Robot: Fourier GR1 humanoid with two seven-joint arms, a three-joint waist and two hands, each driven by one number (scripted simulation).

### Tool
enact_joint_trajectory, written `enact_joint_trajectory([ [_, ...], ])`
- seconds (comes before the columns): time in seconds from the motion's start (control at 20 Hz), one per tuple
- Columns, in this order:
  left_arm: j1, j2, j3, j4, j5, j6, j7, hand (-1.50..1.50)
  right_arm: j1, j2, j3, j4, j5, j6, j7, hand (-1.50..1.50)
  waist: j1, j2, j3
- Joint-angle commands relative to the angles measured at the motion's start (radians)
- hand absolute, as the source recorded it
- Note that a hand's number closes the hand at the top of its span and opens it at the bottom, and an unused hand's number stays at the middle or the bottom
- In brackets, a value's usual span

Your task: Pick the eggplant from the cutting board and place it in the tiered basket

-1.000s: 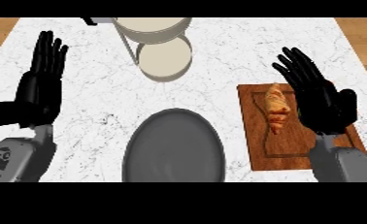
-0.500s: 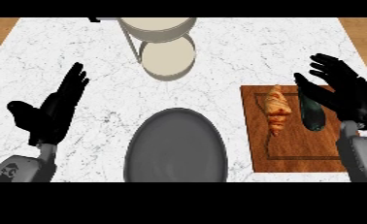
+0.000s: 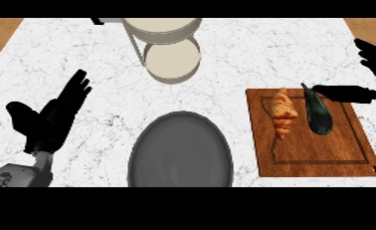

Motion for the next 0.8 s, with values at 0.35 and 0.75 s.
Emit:
enact_joint_trajectory([
  [0.35,0.036,-0.011,-0.014,-0.009,-0.018,-0.019,-0.023,0.0,-0.2,-0.196,0.173,-0.045,-0.2,0.694,0.449,-1.5,0.025,0.001,0.0],
  [0.75,0.017,-0.012,0.04,-0.026,-0.033,-0.038,0.027,0.0,-0.258,-0.062,0.197,0.01,-0.135,0.638,0.575,-1.5,0.004,0.002,0.004],
])
